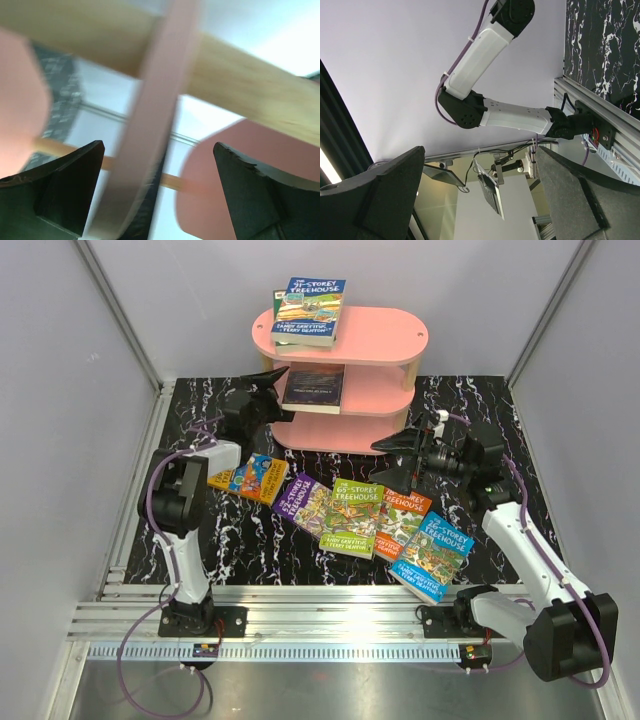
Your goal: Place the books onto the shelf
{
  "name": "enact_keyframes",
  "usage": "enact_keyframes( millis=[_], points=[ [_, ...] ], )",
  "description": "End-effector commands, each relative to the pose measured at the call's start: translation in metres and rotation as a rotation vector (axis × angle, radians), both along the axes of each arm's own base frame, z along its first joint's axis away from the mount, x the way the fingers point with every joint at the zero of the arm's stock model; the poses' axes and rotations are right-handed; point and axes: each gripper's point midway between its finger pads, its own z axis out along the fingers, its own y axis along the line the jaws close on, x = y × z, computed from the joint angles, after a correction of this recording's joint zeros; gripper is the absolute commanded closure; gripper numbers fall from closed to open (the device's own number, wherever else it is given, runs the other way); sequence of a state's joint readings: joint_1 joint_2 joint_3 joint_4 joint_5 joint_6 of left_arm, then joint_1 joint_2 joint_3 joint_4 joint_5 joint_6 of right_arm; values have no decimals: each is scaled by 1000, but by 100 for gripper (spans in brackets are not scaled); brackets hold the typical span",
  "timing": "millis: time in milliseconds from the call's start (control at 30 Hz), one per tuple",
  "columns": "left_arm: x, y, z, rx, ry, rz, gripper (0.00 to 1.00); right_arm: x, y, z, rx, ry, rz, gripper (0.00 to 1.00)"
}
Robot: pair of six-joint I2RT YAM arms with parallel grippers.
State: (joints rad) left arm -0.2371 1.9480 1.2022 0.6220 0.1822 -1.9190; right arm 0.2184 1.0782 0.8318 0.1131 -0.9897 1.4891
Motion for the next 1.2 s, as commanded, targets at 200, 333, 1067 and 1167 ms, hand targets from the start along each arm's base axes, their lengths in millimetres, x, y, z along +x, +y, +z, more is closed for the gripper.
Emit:
enact_keyframes(
  millis=[200,333,1067,1167],
  points=[
    [-19,9,80,-182,-308,-51,1,-10,-2,16,29,-61,18,0],
    [-38,21,68,-101,-269,-56,1,-11,-3,16,24,-67,12,0],
    [-223,-9,-75,966,-36,-692,1,-23,-65,-236,-678,330,-37,0],
    [-242,-41,-99,1007,-38,-815,1,-34,-68,-268,-710,390,-34,0]
  ],
)
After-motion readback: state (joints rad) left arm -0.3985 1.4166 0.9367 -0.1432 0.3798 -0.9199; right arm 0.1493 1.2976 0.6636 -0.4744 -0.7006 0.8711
